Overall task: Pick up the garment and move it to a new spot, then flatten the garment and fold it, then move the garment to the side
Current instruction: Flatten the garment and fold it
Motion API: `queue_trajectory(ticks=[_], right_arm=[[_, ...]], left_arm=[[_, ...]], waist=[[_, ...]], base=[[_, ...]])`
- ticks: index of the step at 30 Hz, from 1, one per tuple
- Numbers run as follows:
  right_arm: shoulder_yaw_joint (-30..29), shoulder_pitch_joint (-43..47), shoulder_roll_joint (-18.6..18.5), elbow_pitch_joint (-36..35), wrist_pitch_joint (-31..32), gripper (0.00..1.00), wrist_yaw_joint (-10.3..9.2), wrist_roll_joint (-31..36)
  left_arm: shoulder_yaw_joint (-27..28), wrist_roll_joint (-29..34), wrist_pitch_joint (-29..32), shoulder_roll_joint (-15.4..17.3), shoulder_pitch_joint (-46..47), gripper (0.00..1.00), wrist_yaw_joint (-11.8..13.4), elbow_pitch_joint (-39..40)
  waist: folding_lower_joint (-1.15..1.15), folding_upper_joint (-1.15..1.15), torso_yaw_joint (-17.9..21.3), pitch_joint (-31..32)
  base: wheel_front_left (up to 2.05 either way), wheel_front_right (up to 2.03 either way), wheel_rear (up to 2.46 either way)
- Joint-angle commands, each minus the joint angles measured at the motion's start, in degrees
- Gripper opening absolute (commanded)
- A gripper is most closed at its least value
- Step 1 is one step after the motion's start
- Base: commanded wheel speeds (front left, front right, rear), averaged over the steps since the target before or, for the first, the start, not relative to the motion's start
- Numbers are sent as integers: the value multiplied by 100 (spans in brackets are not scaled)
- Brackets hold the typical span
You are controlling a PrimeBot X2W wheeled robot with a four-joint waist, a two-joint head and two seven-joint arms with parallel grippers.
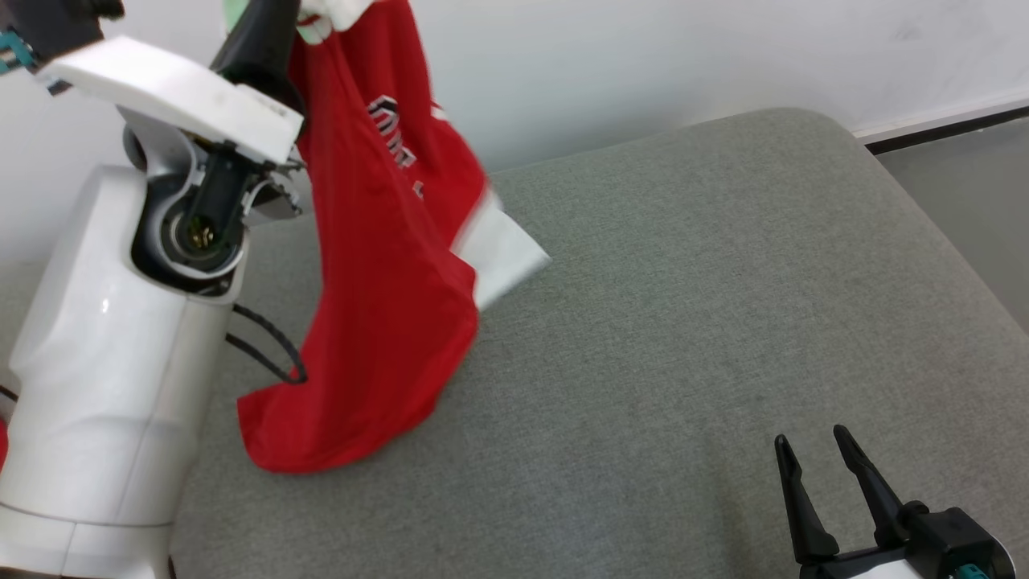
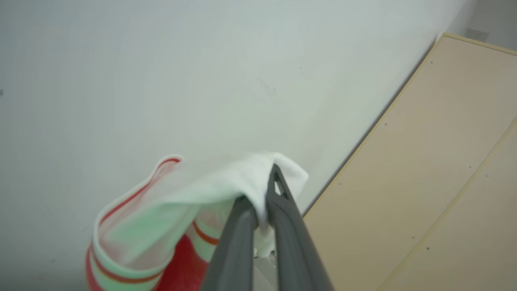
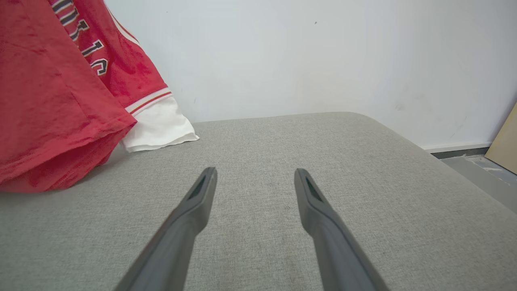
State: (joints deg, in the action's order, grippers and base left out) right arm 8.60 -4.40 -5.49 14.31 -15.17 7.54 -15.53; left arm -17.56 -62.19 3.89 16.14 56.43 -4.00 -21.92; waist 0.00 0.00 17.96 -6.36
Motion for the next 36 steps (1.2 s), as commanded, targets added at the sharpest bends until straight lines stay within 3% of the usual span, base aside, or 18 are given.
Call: queue_trajectory(ticks=[1,12,17,36], right_arm=[[-3,32,-25,14,3,100,-10,16],[-76,76,-1,-26,3,100,-10,33],[-120,92,-19,-10,3,100,-10,62],[-114,201,-91,46,4,100,-10,53]], left_arm=[[-8,-41,-3,18,75,0,-31,-16],[-171,-313,205,-175,-112,0,-204,356],[-199,-475,346,-165,-315,0,-160,813],[-414,-1620,1273,-303,-1230,0,193,3649]], waist=[[0,0,7,5],[0,0,-21,10],[0,0,-113,43],[0,0,-317,345]], base=[[0,0,0],[0,0,0],[0,0,0],[0,0,0]])
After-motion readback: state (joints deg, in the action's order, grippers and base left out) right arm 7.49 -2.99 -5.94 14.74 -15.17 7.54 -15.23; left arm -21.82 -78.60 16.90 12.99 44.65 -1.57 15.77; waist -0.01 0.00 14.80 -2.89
